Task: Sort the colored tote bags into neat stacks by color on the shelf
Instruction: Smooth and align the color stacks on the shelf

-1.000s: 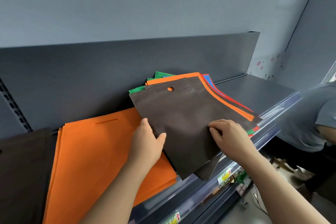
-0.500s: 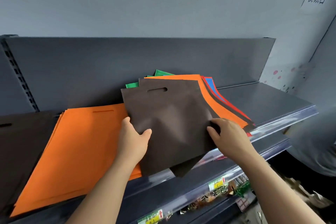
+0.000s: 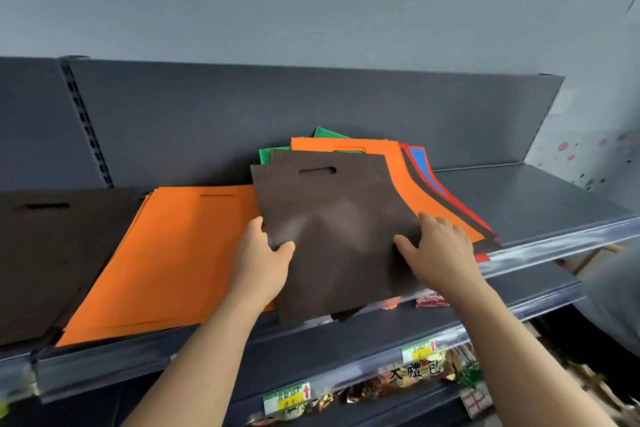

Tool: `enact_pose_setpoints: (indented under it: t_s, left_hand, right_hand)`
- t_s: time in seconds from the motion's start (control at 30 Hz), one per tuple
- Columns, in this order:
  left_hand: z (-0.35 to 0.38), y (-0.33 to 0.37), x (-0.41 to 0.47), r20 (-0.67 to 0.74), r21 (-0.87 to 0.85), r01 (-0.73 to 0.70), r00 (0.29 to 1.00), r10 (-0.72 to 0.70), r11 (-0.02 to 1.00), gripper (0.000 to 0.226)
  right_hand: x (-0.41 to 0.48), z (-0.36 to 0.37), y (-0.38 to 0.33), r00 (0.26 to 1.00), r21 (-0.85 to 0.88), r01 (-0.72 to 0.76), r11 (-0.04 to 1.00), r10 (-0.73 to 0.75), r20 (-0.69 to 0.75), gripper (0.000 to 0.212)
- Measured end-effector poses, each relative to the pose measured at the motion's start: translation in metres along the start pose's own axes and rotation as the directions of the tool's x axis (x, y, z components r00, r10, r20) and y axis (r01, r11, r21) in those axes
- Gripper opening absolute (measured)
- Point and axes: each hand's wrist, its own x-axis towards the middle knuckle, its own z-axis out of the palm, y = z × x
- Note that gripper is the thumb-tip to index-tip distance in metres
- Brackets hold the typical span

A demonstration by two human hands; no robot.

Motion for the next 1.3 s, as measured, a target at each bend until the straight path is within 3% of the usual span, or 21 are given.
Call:
enact_pose_setpoints:
  t_s: [0.07, 0.17, 0.27, 0.53, 0.67, 0.77, 0.93, 1.13, 1.3]
  left_hand:
    - [-0.005, 0.003, -0.002, -0.008, -0.021, -0.041, 0.999, 0.041, 0.999, 0.049]
    - [-0.014, 0.006, -0.003, -0.026, -0.08, -0.124, 0.992, 0.123, 0.989, 0.031]
    - [-0.028, 0.008, -0.003, -0.043, -0.165, -0.169, 0.986, 0.164, 0.972, 0.033]
    - [-0.112, -0.011, 0.005, -0.152, -0.239, -0.159, 0.98, 0.125, 0.958, 0.034]
    - [-0.167, -0.028, 0.005, -0.162, -0.134, -0.103, 0.983, 0.08, 0.986, 0.028]
    - [-0.208, -0.048, 0.007, -0.178, -0.026, -0.031, 0.984, 0.026, 0.999, 0.02]
    - [-0.271, -0.078, 0.007, -0.228, 0.096, 0.071, 0.972, -0.047, 0.993, 0.011]
    - [-0.337, -0.102, 0.005, -0.242, 0.156, 0.147, 0.965, -0.106, 0.977, 0.022]
    - [-0.383, -0.124, 0.009, -0.329, 0.279, 0.2, 0.939, -0.102, 0.939, 0.035]
  right_hand:
    - [-0.002, -0.001, -0.002, 1.0, -0.051, -0.012, 0.999, 0.013, 0.017, 0.04]
    - [-0.006, -0.003, -0.008, 1.0, 0.089, 0.021, 0.996, -0.019, -0.02, 0.037]
    - [-0.01, -0.006, -0.02, 0.998, 0.166, 0.035, 0.985, -0.027, -0.05, 0.044]
    - [-0.027, 0.005, -0.095, 1.0, 0.339, -0.007, 0.941, -0.001, 0.023, 0.052]
    - [-0.041, 0.014, -0.15, 0.995, 0.468, 0.011, 0.884, -0.057, 0.085, 0.05]
    - [-0.05, 0.024, -0.191, 0.992, 0.444, 0.068, 0.893, -0.107, 0.063, 0.047]
    - [-0.073, 0.044, -0.258, 0.984, 0.428, 0.1, 0.898, -0.154, 0.095, 0.064]
    - [-0.099, 0.065, -0.323, 0.969, 0.396, 0.133, 0.909, -0.203, 0.142, 0.059]
    - [-0.118, 0.077, -0.365, 0.951, 0.406, 0.197, 0.893, -0.275, 0.144, 0.038]
